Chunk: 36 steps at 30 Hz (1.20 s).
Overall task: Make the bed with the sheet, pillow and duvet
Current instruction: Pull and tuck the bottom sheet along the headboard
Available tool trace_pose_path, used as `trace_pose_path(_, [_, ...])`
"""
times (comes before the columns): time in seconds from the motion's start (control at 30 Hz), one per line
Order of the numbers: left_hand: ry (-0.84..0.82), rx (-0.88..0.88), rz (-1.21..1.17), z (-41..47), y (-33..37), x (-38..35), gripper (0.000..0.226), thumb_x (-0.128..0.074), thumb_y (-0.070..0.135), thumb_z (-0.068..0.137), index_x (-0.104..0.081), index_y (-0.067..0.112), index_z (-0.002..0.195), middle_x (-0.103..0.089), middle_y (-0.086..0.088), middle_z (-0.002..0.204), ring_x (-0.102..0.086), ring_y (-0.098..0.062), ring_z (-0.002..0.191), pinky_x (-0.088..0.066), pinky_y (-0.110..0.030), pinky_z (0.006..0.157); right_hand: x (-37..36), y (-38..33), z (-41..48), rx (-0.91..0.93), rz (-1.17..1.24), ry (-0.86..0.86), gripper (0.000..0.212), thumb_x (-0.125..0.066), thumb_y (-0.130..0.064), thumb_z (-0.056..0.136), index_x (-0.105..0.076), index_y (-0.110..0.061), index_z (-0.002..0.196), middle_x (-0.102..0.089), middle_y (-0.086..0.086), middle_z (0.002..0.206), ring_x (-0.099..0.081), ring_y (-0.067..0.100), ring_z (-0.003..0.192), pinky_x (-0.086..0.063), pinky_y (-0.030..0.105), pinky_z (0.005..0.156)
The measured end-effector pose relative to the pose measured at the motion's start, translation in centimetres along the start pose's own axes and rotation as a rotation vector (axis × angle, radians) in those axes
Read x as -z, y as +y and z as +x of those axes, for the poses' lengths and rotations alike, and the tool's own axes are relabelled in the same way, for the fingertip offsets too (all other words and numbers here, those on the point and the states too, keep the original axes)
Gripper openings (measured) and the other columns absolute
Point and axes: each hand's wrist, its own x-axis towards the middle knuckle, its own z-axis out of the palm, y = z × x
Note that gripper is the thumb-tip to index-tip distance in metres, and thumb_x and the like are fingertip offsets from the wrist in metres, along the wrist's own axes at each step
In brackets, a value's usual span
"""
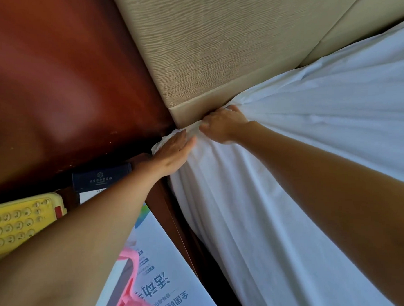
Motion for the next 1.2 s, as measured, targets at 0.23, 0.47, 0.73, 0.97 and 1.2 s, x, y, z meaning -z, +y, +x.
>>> trace_pose_path(0.23, [0.186,-0.057,0.039,-0.1,0.3,-0.5,0.047,-0.022,0.034,0.102,-0.046,0.009,0.133,-0.044,-0.012,0.143,-0.038,-0.022,0.134,-0.027,-0.033,0.111,-2.2,0.0,-2.1,0.064,-0.002,0.229,0.08,0.001,-0.043,0.079,-0.043,-0.006,0.136,-0.045,0.01,0.141,-0.033,0.024,0.136,-0.015,0.04,0.113])
trace_pose_path(0.47, [0.161,-0.046,-0.423,-1.9,0.0,-2.7,0.046,-0.021,0.023,0.104,-0.02,0.014,0.149,-0.022,-0.002,0.156,-0.017,-0.012,0.144,-0.01,-0.02,0.114,-1.7,-0.3,-2.1,0.027,0.098,0.155,0.062,-0.016,-0.039,0.091,-0.039,-0.006,0.138,-0.039,0.009,0.146,-0.026,0.018,0.14,-0.011,0.038,0.116])
trace_pose_path(0.73, [0.117,0.35,-0.357,1.5,1.3,-0.5,0.044,-0.025,0.034,0.101,-0.037,0.02,0.141,-0.041,-0.012,0.143,-0.041,-0.031,0.13,-0.035,-0.036,0.108,-1.4,0.0,-1.3,0.051,0.137,0.096,0.051,-0.029,-0.031,0.097,-0.031,-0.014,0.145,-0.032,0.005,0.151,-0.02,0.019,0.143,-0.002,0.037,0.119])
trace_pose_path(0.97, [0.382,-0.034,0.12,-2.7,5.2,0.3,0.039,-0.029,0.014,0.091,-0.058,0.004,0.116,-0.06,-0.018,0.121,-0.055,-0.037,0.113,-0.046,-0.043,0.092,-2.5,3.4,-6.4,0.009,0.154,0.257,0.052,-0.032,-0.018,0.098,-0.021,-0.01,0.148,-0.015,0.005,0.157,-0.011,0.018,0.146,0.002,0.037,0.118])
trace_pose_path(1.2, [0.049,-0.339,0.236,-1.8,11.3,-1.5,0.046,-0.024,0.014,0.101,-0.025,0.009,0.147,-0.02,-0.007,0.156,-0.017,-0.018,0.145,-0.019,-0.034,0.116,-2.6,9.1,-9.3,-0.199,0.198,0.224,0.054,-0.029,-0.026,0.101,-0.012,-0.01,0.15,-0.004,0.008,0.159,-0.006,0.021,0.147,-0.001,0.04,0.117])
